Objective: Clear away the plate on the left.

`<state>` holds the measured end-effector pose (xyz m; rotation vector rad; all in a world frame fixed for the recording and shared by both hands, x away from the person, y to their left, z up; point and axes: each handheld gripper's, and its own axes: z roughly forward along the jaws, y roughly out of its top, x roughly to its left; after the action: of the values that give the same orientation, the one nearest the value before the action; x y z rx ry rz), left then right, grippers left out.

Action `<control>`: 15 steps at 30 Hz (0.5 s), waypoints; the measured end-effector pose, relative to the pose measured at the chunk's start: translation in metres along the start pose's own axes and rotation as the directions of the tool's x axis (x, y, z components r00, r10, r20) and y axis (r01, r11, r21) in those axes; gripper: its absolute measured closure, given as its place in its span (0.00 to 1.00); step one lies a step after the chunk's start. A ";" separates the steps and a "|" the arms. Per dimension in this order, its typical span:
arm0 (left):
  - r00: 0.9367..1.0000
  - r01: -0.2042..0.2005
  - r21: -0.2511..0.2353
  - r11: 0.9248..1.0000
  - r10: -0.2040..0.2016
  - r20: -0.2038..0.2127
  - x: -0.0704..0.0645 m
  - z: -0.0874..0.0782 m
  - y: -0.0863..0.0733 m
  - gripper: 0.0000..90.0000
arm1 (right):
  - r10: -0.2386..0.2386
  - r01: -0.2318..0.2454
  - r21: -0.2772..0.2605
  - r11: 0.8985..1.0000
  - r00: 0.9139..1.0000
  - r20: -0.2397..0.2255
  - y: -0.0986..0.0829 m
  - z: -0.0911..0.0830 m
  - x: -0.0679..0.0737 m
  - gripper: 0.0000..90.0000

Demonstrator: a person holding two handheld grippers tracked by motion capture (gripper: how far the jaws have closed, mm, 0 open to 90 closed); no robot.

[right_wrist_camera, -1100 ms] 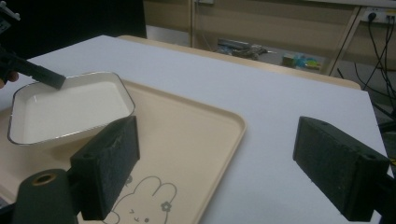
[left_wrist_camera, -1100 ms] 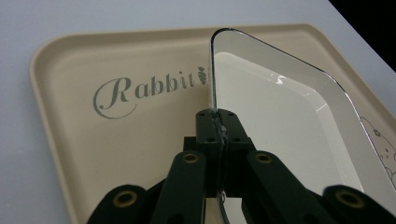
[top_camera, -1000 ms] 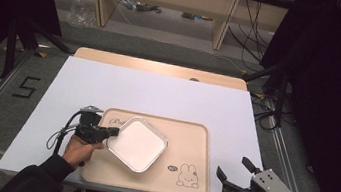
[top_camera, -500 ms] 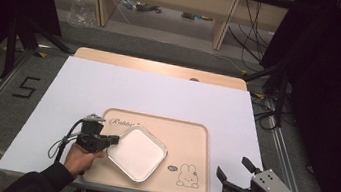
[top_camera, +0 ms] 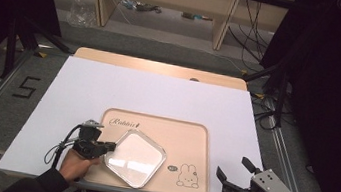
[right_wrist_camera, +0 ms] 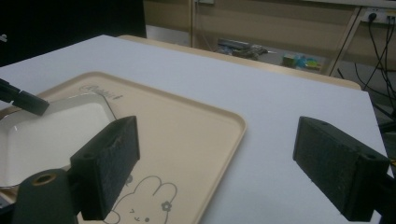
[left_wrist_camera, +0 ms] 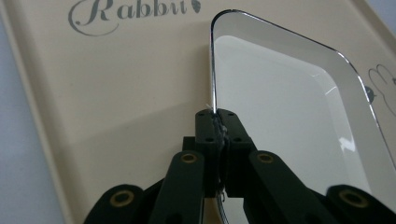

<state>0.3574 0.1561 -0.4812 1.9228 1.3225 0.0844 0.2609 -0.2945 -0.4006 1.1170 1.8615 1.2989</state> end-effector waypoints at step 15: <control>1.000 -0.011 0.063 0.998 0.010 0.007 -0.008 -0.008 -0.013 0.92 | 0.008 -0.008 0.002 1.000 1.000 -0.005 0.000 0.000 0.001 0.17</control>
<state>0.3404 0.1557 -0.4809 1.9811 1.3248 0.0422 0.2606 -0.2938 -0.4006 1.1241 1.8646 1.3055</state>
